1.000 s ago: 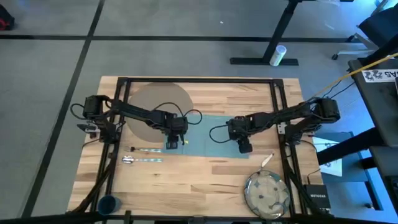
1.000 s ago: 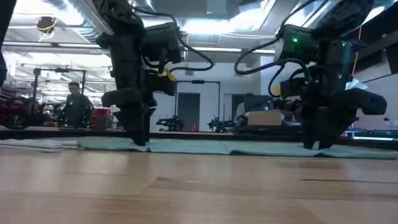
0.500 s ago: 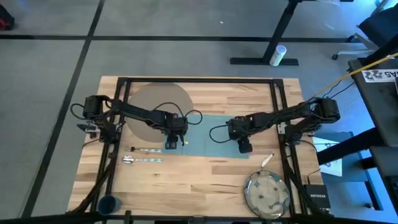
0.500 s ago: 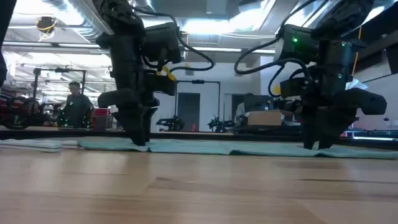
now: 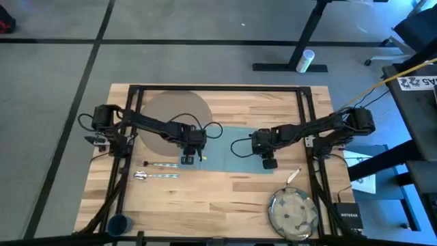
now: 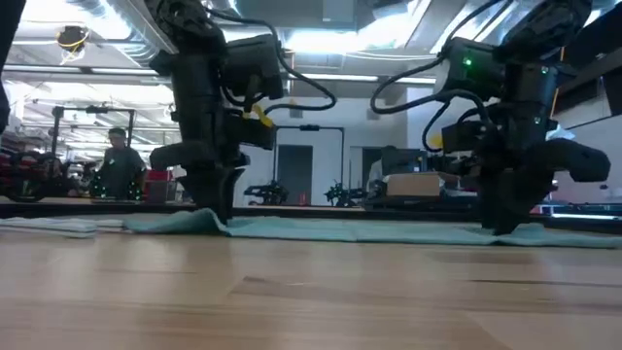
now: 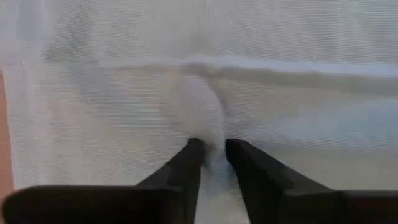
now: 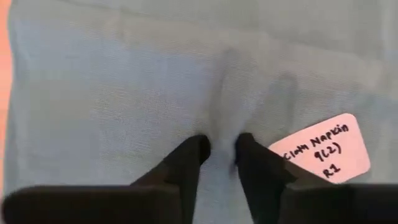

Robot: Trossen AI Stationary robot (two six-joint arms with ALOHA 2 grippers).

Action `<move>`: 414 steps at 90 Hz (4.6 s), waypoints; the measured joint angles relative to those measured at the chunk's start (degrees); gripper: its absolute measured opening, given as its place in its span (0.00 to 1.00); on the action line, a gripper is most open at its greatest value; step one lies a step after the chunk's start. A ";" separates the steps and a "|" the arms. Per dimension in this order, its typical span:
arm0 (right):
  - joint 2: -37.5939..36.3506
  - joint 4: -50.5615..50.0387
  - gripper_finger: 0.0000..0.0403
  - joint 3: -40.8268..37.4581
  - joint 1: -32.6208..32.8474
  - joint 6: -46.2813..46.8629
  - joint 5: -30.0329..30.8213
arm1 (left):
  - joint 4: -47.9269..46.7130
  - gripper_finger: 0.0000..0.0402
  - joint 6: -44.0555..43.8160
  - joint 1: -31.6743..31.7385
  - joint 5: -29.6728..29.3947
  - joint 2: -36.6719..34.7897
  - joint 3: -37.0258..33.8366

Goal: Set table place
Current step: Fold the blue table napkin

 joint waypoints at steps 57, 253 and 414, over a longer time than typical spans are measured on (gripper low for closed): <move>-0.20 -11.36 0.00 6.78 0.04 -2.96 4.42 | -2.28 0.00 -0.99 -0.99 -0.80 -3.57 -0.31; -5.92 -19.48 0.00 13.95 0.02 -5.20 9.64 | -8.62 0.24 -4.19 -0.96 0.63 -10.34 3.85; -8.21 -20.96 0.00 13.94 0.04 -6.03 10.95 | -11.42 0.00 -0.62 3.37 -3.62 -5.33 3.84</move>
